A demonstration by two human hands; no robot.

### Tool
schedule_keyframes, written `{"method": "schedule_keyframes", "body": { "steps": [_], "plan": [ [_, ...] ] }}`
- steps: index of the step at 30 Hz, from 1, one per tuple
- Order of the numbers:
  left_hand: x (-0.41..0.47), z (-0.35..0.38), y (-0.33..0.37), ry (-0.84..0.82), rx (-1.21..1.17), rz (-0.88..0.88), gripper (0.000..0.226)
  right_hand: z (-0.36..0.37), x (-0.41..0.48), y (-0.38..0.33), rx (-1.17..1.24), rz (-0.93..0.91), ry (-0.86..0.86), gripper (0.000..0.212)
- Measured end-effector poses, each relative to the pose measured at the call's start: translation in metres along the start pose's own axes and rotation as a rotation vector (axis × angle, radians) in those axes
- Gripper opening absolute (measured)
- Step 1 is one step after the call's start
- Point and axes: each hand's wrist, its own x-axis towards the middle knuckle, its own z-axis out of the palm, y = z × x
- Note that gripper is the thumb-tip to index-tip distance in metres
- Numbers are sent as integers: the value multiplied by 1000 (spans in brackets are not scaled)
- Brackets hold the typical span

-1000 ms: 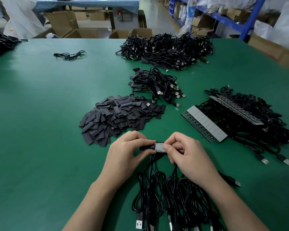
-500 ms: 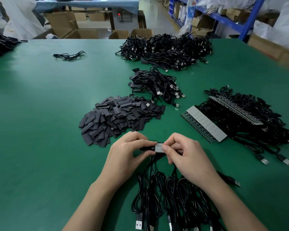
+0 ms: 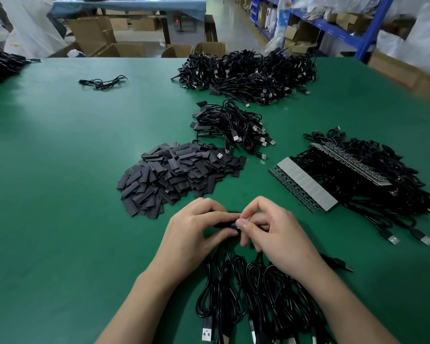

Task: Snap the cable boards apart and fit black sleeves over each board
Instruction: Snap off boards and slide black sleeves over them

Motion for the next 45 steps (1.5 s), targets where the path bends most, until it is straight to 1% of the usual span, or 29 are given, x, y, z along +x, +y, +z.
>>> {"method": "schedule_keyframes", "body": {
  "steps": [3,5,8,10,12,17,20,25,28,36,45],
  "plan": [
    [0,-2,-3,7,-16,-30,32,-3,2,0,71,-4,12,12],
    [0,-4,-6,20,-32,-33,27,-6,2,-1,68,0,24,15],
    [0,-3,-7,37,-64,-32,16,-11,3,0,12,16,2,18],
    [-1,-2,-7,34,-77,-30,14,-15,3,1,-41,23,-37,18],
    [-1,-2,-8,38,-99,-48,13,-18,2,3,-74,22,-41,17],
    [-1,-2,-9,54,-115,-74,13,-18,2,6,-189,-37,68,11],
    [-1,-2,-8,71,-110,-69,17,-14,2,8,-167,-76,106,12],
    [-1,0,-9,60,-102,-84,23,-12,6,12,-109,-52,163,11],
    [-1,-1,-10,66,-69,-78,21,-10,6,11,-93,-44,156,11],
    [0,-2,-7,104,-19,55,23,-8,6,9,3,15,85,9],
    [-1,-3,-7,65,-26,58,22,-9,6,11,37,23,33,9]
  ]
}}
